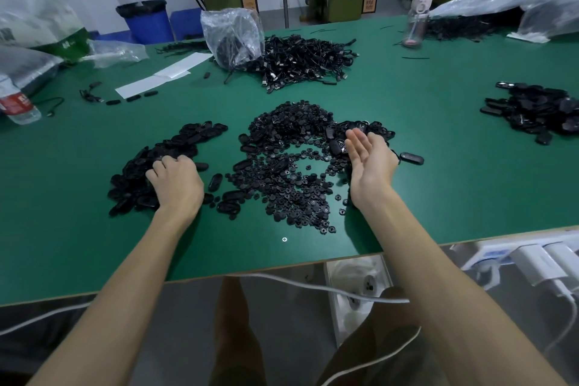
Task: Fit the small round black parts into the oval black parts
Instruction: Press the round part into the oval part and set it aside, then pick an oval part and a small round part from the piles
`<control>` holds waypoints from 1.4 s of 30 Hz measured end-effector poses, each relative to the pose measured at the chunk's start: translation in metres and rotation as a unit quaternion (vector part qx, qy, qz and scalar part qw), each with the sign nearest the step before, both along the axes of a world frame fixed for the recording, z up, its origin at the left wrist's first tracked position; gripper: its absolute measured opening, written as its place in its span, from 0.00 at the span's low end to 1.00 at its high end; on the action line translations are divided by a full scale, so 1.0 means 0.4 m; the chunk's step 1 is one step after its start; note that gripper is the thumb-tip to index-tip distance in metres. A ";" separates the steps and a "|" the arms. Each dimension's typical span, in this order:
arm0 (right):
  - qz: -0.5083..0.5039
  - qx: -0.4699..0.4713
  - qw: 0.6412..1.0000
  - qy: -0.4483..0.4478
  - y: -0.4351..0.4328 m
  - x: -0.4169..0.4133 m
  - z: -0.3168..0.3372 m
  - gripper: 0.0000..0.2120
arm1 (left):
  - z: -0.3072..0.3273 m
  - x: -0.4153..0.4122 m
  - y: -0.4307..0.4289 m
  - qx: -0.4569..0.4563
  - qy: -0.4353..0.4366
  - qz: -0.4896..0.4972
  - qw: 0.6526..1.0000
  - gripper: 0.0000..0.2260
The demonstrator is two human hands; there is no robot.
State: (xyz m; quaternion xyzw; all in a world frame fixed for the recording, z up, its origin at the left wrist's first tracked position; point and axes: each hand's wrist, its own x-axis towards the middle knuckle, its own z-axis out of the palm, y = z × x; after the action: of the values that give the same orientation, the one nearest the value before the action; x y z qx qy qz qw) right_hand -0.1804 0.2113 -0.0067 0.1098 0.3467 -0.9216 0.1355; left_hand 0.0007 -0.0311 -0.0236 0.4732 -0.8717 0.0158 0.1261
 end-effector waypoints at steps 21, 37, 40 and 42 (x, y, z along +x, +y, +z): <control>0.191 0.655 0.563 0.467 -0.058 0.092 -0.073 0.18 | -0.008 -0.125 0.221 0.377 0.435 -0.223 0.786 0.08; 0.165 0.426 0.797 0.396 -0.022 0.081 -0.063 0.03 | -0.039 -0.124 0.242 0.402 0.410 -0.293 0.764 0.12; 0.173 0.421 0.793 0.405 -0.024 0.079 -0.067 0.02 | -0.043 -0.126 0.242 0.423 0.430 -0.292 0.743 0.13; 0.175 0.424 0.790 0.406 -0.026 0.078 -0.070 0.02 | -0.044 -0.126 0.242 0.433 0.444 -0.290 0.729 0.13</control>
State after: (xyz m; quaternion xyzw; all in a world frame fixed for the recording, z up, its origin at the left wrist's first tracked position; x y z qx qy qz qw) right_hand -0.1494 0.2010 -0.0348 -0.2913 0.7387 -0.6024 0.0814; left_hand -0.0499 0.0657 -0.0413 0.1537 -0.7240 -0.6121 0.2785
